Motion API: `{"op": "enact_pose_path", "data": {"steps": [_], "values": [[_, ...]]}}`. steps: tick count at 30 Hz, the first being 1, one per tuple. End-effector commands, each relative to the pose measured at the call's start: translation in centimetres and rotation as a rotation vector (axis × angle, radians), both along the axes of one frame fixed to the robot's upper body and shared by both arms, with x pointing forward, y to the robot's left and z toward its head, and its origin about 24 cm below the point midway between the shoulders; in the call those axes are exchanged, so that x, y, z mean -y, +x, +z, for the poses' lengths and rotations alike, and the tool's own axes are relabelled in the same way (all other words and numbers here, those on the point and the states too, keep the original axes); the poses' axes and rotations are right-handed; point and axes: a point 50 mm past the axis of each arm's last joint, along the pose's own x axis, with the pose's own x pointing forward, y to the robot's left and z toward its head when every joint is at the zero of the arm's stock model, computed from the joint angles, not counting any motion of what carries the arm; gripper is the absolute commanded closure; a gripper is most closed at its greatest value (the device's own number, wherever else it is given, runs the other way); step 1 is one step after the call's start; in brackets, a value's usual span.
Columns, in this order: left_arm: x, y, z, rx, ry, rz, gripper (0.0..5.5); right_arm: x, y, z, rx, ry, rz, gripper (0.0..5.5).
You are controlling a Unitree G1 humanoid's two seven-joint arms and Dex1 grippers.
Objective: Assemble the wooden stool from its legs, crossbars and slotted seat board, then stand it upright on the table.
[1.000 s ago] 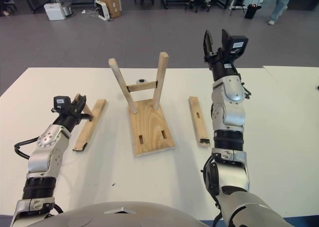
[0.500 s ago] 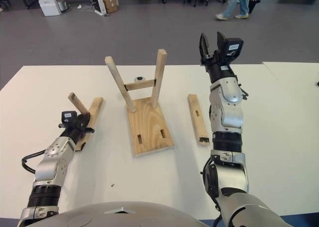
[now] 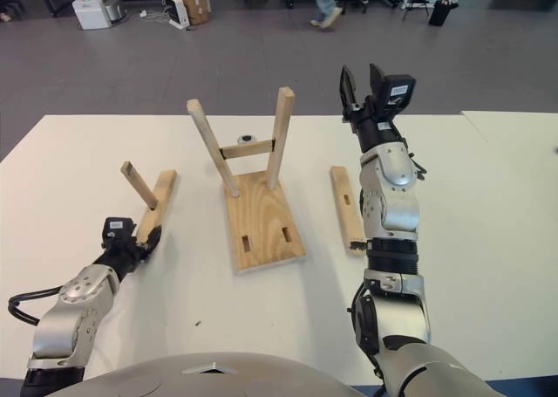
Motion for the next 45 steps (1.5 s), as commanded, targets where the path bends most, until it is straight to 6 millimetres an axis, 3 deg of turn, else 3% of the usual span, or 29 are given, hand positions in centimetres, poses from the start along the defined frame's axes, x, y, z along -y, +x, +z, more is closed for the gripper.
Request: {"op": "enact_pose_path", "data": {"steps": [1,3,10,14,16,18,21,24,26,29,34,39,45], "values": [[0.0,-0.4,-0.5,-0.036,0.026,-0.010,2.40,-0.3,-0.1,-0.1,-0.010,0.010,0.012,2.88],[-0.3,-0.8,-1.0,-0.068,0.014,-0.011,2.40,-0.3,-0.1,-0.1,-0.012,0.012,0.014,2.88],[-1.0,-1.5,-1.5,-0.089,-0.024,0.003,3.44,-0.4,-0.1,-0.2,-0.013,0.011,0.011,2.88],[-0.9,-1.5,-1.8,-0.090,-0.028,-0.020,3.44,-0.4,-0.1,-0.1,-0.011,0.017,0.012,2.88],[-0.6,-0.5,-0.7,-0.047,-0.062,-0.039,3.45,-0.3,0.0,0.1,-0.016,0.096,0.030,2.88],[-1.1,1.4,2.1,0.057,-0.111,-0.030,3.45,-0.1,0.1,0.5,-0.010,0.127,0.043,2.88],[-2.4,4.2,8.2,0.258,-0.136,-0.041,3.45,0.1,0.3,1.7,0.016,0.147,0.062,2.88],[-3.1,5.7,14.8,0.457,-0.178,-0.096,3.45,0.2,0.5,3.4,0.055,0.180,0.083,2.88],[-2.6,6.1,18.1,0.557,-0.265,-0.183,3.45,-0.3,0.4,5.0,0.078,0.259,0.176,2.88],[-0.1,5.8,20.8,0.564,-0.377,-0.433,3.45,-1.9,-0.3,7.6,0.105,0.393,0.446,2.88],[3.7,4.9,22.2,0.505,-0.636,-0.776,3.45,-4.0,-1.6,8.9,0.004,0.582,0.983,1.99],[5.5,3.7,21.3,0.379,-0.734,-0.949,3.45,-4.1,-2.7,8.5,-0.069,0.662,1.222,1.11],[6.5,3.2,20.0,0.270,-0.744,-1.010,3.45,-5.3,-3.5,8.7,-0.118,0.629,1.355,1.09]]}}
